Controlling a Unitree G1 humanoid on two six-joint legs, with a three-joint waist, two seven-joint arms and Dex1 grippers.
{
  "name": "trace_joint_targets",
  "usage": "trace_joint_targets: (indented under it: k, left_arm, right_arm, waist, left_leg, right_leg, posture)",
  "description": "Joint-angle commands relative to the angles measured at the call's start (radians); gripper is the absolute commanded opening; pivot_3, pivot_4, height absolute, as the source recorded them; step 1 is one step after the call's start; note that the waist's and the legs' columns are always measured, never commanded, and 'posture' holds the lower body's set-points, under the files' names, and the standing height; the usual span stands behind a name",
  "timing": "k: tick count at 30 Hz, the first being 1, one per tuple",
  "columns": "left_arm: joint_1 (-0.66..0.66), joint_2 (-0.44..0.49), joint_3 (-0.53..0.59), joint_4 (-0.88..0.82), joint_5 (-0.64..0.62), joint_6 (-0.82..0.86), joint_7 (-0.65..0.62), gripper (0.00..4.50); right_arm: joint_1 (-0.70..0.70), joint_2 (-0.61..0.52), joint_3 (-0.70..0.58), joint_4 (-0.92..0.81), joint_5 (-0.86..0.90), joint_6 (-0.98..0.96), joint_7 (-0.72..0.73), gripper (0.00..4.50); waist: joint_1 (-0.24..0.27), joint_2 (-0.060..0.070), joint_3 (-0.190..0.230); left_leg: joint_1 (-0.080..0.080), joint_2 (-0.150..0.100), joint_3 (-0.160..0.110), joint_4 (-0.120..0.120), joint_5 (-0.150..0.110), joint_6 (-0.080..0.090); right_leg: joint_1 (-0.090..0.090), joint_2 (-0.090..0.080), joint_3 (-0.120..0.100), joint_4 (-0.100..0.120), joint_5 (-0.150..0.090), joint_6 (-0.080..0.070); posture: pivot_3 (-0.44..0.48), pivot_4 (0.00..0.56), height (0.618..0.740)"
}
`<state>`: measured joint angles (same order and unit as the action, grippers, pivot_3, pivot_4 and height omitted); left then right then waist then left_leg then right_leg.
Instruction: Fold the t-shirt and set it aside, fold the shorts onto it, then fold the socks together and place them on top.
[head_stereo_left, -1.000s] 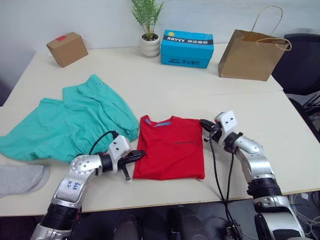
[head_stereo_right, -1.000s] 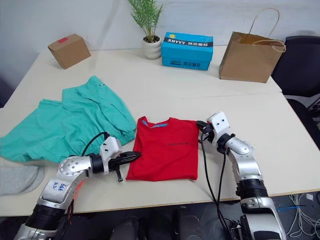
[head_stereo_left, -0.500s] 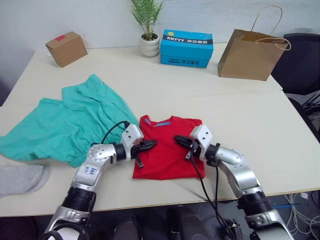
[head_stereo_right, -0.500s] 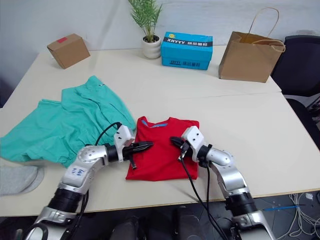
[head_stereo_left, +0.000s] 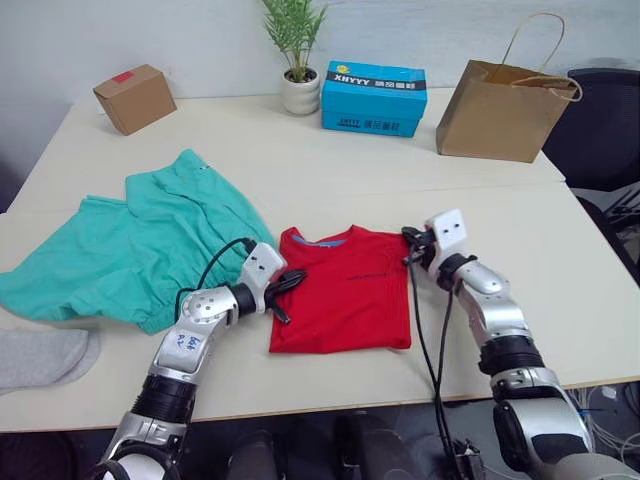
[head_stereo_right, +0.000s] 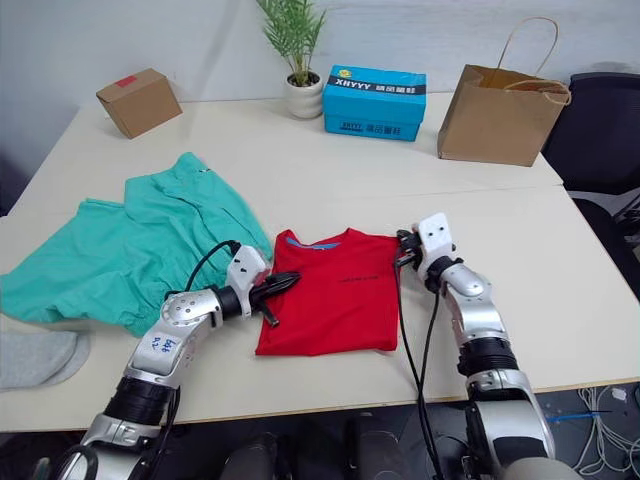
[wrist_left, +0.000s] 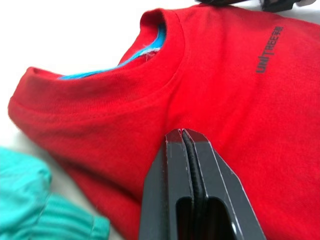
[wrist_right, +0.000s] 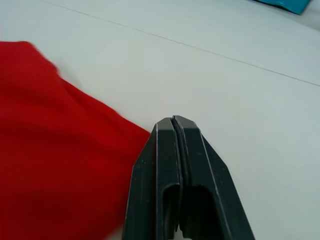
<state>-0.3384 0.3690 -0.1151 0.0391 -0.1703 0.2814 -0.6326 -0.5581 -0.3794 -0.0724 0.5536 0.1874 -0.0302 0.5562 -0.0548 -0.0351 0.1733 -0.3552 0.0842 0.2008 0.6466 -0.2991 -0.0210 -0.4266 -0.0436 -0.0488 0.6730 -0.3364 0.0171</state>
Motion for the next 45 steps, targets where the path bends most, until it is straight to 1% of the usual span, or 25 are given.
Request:
trace_joint_targets:
  k: [1,3,5,6,8,10,13,16,18,20,24,27,28,30,31,32,34,35,36,37,39,42,45]
  left_arm:
    - [0.012,0.001,0.027,-0.049,-0.047,-0.057,-0.051,0.04]
    - [0.009,0.000,0.035,-0.082,-0.086,-0.078,-0.098,0.04]
    - [0.008,0.002,0.035,-0.118,-0.130,-0.062,-0.143,0.04]
    - [0.010,0.005,0.034,-0.132,-0.145,-0.050,-0.156,0.04]
    - [0.031,0.038,-0.007,-0.174,-0.147,-0.027,-0.214,0.04]
    - [0.050,0.059,-0.025,-0.195,-0.135,0.000,-0.223,0.04]
    - [0.086,0.074,-0.025,-0.205,-0.110,0.022,-0.188,0.04]
    - [0.125,0.084,-0.026,-0.164,-0.079,-0.009,-0.183,0.04]
    - [0.148,0.091,-0.024,-0.118,-0.059,-0.044,-0.185,0.04]
    - [0.161,0.106,-0.015,-0.094,-0.047,-0.060,-0.192,0.04]
    - [0.177,0.134,0.001,-0.086,-0.052,-0.077,-0.205,0.04]
    - [0.191,0.140,0.019,-0.104,-0.073,-0.097,-0.212,0.04]
    - [0.192,0.135,0.030,-0.111,-0.086,-0.111,-0.218,0.04]
    - [0.194,0.125,0.061,-0.129,-0.128,-0.143,-0.235,0.00]
    - [0.197,0.121,0.082,-0.143,-0.157,-0.161,-0.250,0.00]
    - [0.197,0.118,0.094,-0.149,-0.175,-0.172,-0.260,0.00]
    - [0.210,0.131,0.136,-0.202,-0.241,-0.155,-0.290,0.40]
    - [0.216,0.139,0.150,-0.227,-0.263,-0.140,-0.296,0.58]
    - [0.225,0.154,0.162,-0.260,-0.289,-0.118,-0.308,0.87]
    - [0.238,0.173,0.178,-0.304,-0.319,-0.089,-0.316,1.22]
    - [0.257,0.196,0.204,-0.369,-0.358,-0.077,-0.326,1.84]
    - [0.292,0.238,0.222,-0.433,-0.395,-0.054,-0.356,2.85]
    - [0.350,0.265,0.229,-0.455,-0.421,-0.107,-0.449,3.79]
  right_arm:
    - [0.070,-0.047,-0.019,-0.242,0.117,0.016,0.176,0.00]
    - [0.146,-0.091,0.004,-0.395,0.142,0.065,0.241,0.00]
    - [0.222,-0.122,0.024,-0.533,0.167,0.121,0.279,0.00]
    - [0.248,-0.130,0.028,-0.580,0.179,0.147,0.286,0.00]
    - [0.375,-0.145,0.094,-0.738,0.161,0.180,0.291,0.00]
    - [0.467,-0.136,0.136,-0.823,0.140,0.196,0.271,0.00]
    - [0.521,-0.126,0.162,-0.817,0.085,0.173,0.231,0.00]
    - [0.544,-0.107,0.163,-0.768,0.047,0.179,0.177,0.00]
    - [0.563,-0.100,0.146,-0.733,0.036,0.159,0.153,0.00]
    - [0.597,-0.122,0.102,-0.710,0.034,0.123,0.150,0.00]
    - [0.671,-0.186,0.022,-0.720,0.074,0.082,0.211,0.00]
    - [0.698,-0.227,-0.055,-0.751,0.175,0.125,0.268,0.00]
    - [0.702,-0.240,-0.082,-0.777,0.247,0.180,0.295,0.00]
    - [0.705,-0.286,-0.120,-0.844,0.400,0.320,0.361,0.37]
    - [0.699,-0.311,-0.130,-0.864,0.449,0.385,0.377,0.60]
    - [0.693,-0.328,-0.135,-0.873,0.473,0.425,0.383,0.93]
    - [0.653,-0.386,-0.143,-0.865,0.570,0.626,0.350,1.66]
    - [0.630,-0.404,-0.147,-0.857,0.611,0.705,0.333,1.95]
    - [0.593,-0.431,-0.139,-0.833,0.635,0.805,0.308,2.29]
    - [0.545,-0.441,-0.117,-0.797,0.623,0.835,0.310,2.68]
    - [0.442,-0.435,-0.101,-0.717,0.666,0.987,0.265,3.35]
    - [0.325,-0.424,-0.051,-0.631,0.689,1.134,0.279,4.45]
    - [0.205,-0.389,-0.003,-0.542,0.714,1.290,0.277,4.50]
  waist:
    - [-0.001,0.001,0.001]
    - [-0.001,0.002,0.001]
    - [0.001,0.002,0.001]
    - [0.001,0.002,0.001]
    - [0.002,0.002,0.001]
    - [0.002,0.001,0.001]
    - [-0.003,0.001,0.001]
    - [0.000,0.000,0.002]
    - [0.002,0.000,0.002]
    - [0.005,0.000,0.001]
    - [0.014,-0.001,0.001]
    - [0.016,-0.001,0.001]
    - [0.014,-0.001,0.001]
    - [0.010,0.000,0.001]
    - [0.010,0.000,0.002]
    - [0.010,0.000,0.002]
    - [0.010,0.000,0.002]
    - [0.011,-0.001,0.002]
    - [0.012,-0.001,0.002]
    - [0.011,-0.001,0.002]
    - [0.003,-0.002,0.003]
    - [0.002,-0.002,0.003]
    - [-0.006,-0.002,0.003]
  left_leg:
    - [0.000,0.000,0.000,0.000,0.000,0.000]
    - [-0.001,0.000,0.000,-0.001,0.000,0.000]
    - [-0.002,0.000,0.000,-0.001,0.000,-0.001]
    - [-0.001,0.001,0.000,-0.001,0.000,-0.001]
    - [-0.001,0.001,0.000,-0.001,-0.001,-0.001]
    - [0.000,0.001,-0.001,-0.002,-0.001,-0.002]
    - [0.000,0.001,-0.001,-0.002,-0.001,-0.003]
    - [0.000,0.001,0.000,-0.001,-0.001,-0.001]
    - [0.000,0.000,-0.001,-0.001,-0.001,-0.002]
    - [0.000,0.001,-0.001,-0.002,-0.001,-0.002]
    - [0.000,0.000,-0.002,-0.002,-0.002,0.000]
    - [0.001,0.000,-0.001,-0.002,-0.003,0.002]
    - [0.001,0.000,-0.001,-0.002,-0.003,0.002]
    - [0.001,0.001,-0.001,-0.002,-0.004,0.002]
    - [0.001,0.001,-0.001,-0.002,-0.004,0.002]
    - [0.001,0.001,-0.002,-0.002,-0.004,0.002]
    - [0.000,0.001,-0.002,-0.002,-0.004,0.003]
    - [0.000,0.001,-0.003,-0.002,-0.004,0.003]
    - [0.000,0.001,-0.003,-0.002,-0.004,0.003]
    - [0.000,0.001,-0.003,-0.002,-0.004,0.003]
    - [-0.001,0.001,-0.003,-0.002,-0.005,0.003]
    - [-0.002,0.001,-0.003,-0.002,-0.005,0.003]
    - [-0.002,0.001,-0.002,-0.002,-0.005,0.003]
  right_leg:
    - [0.000,0.000,0.000,0.000,0.000,0.000]
    - [-0.002,0.000,0.000,0.000,0.000,0.000]
    - [-0.002,0.001,0.000,-0.001,0.000,0.000]
    - [-0.001,0.001,0.000,-0.001,0.000,0.000]
    - [-0.001,0.001,0.000,-0.001,0.000,0.000]
    - [0.000,0.002,-0.001,-0.002,0.000,0.000]
    - [0.000,0.002,0.000,-0.002,0.000,0.000]
    - [0.000,0.001,0.000,-0.002,0.000,0.001]
    - [0.000,0.001,0.000,-0.002,0.000,0.000]
    - [0.000,0.001,0.000,-0.003,0.000,0.000]
    - [0.001,0.001,-0.001,-0.006,0.000,0.000]
    - [0.003,0.001,-0.001,-0.007,0.001,0.001]
    - [0.003,0.001,-0.001,-0.007,0.001,0.001]
    - [0.003,0.001,-0.001,-0.007,0.001,0.001]
    - [0.003,0.001,-0.001,-0.006,0.001,0.001]
    - [0.002,0.001,-0.001,-0.006,0.001,0.001]
    - [0.002,0.001,-0.001,-0.007,0.001,0.001]
    - [0.002,0.001,-0.001,-0.007,0.001,0.000]
    - [0.002,0.001,-0.001,-0.007,0.001,0.000]
    - [0.002,0.001,-0.001,-0.007,0.001,0.000]
    - [0.002,0.001,-0.001,-0.008,0.001,0.001]
    - [0.002,0.001,-0.001,-0.009,0.001,0.001]
    - [0.002,0.002,-0.001,-0.010,0.001,0.001]
  posture:
    - [0.000,0.150,0.740]
    - [0.000,0.150,0.740]
    - [0.000,0.150,0.740]
    - [0.000,0.150,0.740]
    - [0.000,0.150,0.740]
    - [0.000,0.150,0.740]
    - [0.000,0.150,0.740]
    - [0.000,0.150,0.740]
    - [0.000,0.150,0.740]
    - [0.000,0.150,0.740]
    - [0.000,0.150,0.740]
    - [0.000,0.150,0.740]
    - [0.000,0.150,0.740]
    - [0.000,0.150,0.740]
    - [0.000,0.150,0.740]
    - [0.000,0.150,0.740]
    - [0.000,0.150,0.740]
    - [0.000,0.150,0.740]
    - [0.000,0.150,0.740]
    - [0.000,0.150,0.740]
    - [0.000,0.150,0.740]
    - [0.000,0.150,0.740]
    - [0.000,0.150,0.740]
